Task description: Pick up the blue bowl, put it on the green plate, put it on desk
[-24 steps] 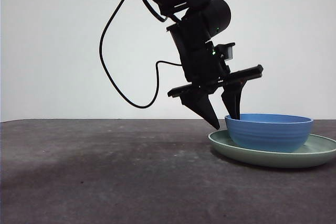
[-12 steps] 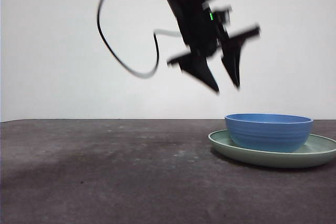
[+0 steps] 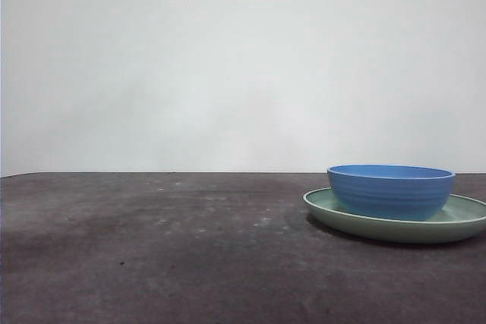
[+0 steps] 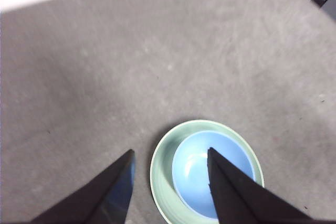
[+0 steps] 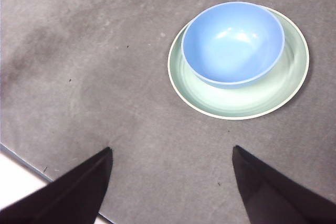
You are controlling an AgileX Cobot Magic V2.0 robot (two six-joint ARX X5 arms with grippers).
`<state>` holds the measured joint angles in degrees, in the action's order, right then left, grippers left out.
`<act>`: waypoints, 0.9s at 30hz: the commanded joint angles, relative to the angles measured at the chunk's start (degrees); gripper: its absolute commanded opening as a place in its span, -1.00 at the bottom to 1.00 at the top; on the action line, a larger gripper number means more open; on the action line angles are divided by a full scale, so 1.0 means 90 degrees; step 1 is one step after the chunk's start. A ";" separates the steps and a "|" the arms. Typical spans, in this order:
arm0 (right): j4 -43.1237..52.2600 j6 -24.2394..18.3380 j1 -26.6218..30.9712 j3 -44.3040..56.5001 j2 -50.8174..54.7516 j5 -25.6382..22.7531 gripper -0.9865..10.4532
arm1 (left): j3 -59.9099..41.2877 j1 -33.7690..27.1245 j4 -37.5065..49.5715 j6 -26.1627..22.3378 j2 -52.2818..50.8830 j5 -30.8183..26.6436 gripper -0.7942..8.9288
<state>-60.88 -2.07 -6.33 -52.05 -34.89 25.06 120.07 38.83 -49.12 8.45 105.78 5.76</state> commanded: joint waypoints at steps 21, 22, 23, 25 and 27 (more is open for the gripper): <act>0.0041 0.0063 -0.0019 -0.0121 -0.0019 -0.0002 -0.19 | -0.4571 -0.0665 0.0335 -0.0731 -0.4619 0.0984 -0.38; 0.0044 0.0063 -0.0019 -0.0121 -0.0019 -0.0002 -0.19 | -0.4884 -0.0665 0.0398 -0.0733 -0.4809 0.1129 -0.38; 0.0044 0.0063 -0.0019 -0.0121 -0.0019 -0.0005 -0.19 | -0.5163 -0.0665 0.0447 -0.0733 -0.4962 0.1297 -0.38; 0.0039 0.0066 -0.0019 -0.0121 -0.0019 -0.0002 -0.19 | -0.5748 -0.0665 0.0522 -0.0726 -0.5268 0.1666 -0.38; 0.0036 0.0066 -0.0019 -0.0121 -0.0019 -0.0002 -0.19 | -0.6261 -0.0665 0.0619 -0.0726 -0.5510 0.1933 -0.38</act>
<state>-60.88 -2.07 -6.33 -52.05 -34.89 25.06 64.66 32.51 -44.34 2.44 56.12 22.20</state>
